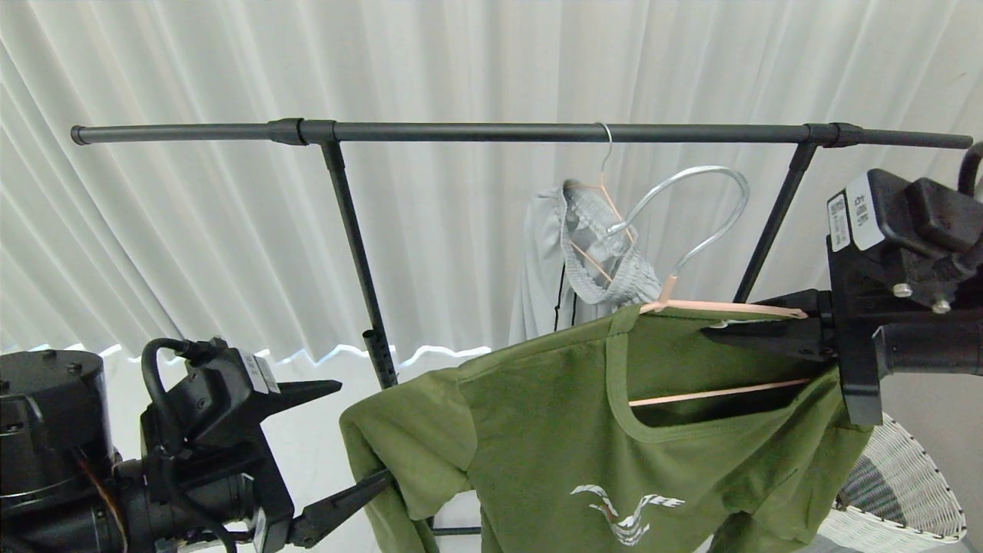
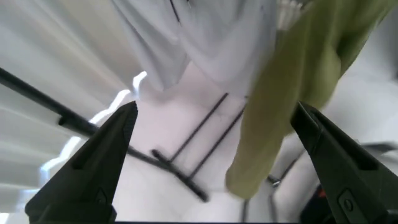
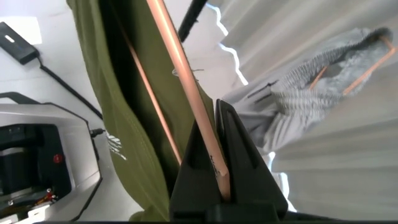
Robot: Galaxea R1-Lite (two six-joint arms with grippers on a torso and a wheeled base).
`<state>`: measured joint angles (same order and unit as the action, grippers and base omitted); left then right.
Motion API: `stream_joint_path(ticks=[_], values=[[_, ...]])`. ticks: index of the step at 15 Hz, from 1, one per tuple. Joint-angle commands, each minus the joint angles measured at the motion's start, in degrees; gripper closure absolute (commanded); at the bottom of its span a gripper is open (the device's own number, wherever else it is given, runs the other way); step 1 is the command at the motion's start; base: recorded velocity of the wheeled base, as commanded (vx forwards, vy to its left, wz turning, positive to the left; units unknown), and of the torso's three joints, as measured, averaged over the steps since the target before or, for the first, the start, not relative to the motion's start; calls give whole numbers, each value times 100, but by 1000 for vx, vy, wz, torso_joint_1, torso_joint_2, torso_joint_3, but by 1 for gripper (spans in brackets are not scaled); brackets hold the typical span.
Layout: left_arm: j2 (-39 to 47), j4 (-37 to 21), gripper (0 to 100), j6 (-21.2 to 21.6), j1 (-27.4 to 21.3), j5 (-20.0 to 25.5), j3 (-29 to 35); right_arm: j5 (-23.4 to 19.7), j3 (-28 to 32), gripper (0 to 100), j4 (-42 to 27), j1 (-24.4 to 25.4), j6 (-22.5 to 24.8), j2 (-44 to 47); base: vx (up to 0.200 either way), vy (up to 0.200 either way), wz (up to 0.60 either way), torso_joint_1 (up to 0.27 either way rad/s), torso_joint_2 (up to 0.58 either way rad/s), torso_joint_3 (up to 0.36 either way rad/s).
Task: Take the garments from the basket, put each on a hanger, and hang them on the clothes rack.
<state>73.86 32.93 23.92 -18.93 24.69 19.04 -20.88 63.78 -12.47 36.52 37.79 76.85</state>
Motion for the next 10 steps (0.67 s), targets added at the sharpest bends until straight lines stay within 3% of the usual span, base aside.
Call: stream_joint_path(ticks=[1, 2, 3, 6, 10], values=[[-39, 3, 0, -564, -401, 1, 179, 14, 12, 100, -1, 83, 0, -12, 0, 0, 0, 0, 0, 0], [-65, 3, 0, -687, -427, 1, 170, 14, 3, 100, -1, 83, 0, -12, 0, 0, 0, 0, 0, 0], [-65, 3, 100, -678, -427, 1, 144, 23, 3, 100, -1, 83, 0, -12, 0, 0, 0, 0, 0, 0], [-39, 3, 100, -669, -374, -104, 135, 40, 12, 100, -1, 65, -9, -38, 0, 0, 0, 0, 0, 0], [-91, 3, 100, -643, 135, -684, -32, 40, -24, 100, -45, -198, -61, -109, 0, 0, 0, 0, 0, 0]])
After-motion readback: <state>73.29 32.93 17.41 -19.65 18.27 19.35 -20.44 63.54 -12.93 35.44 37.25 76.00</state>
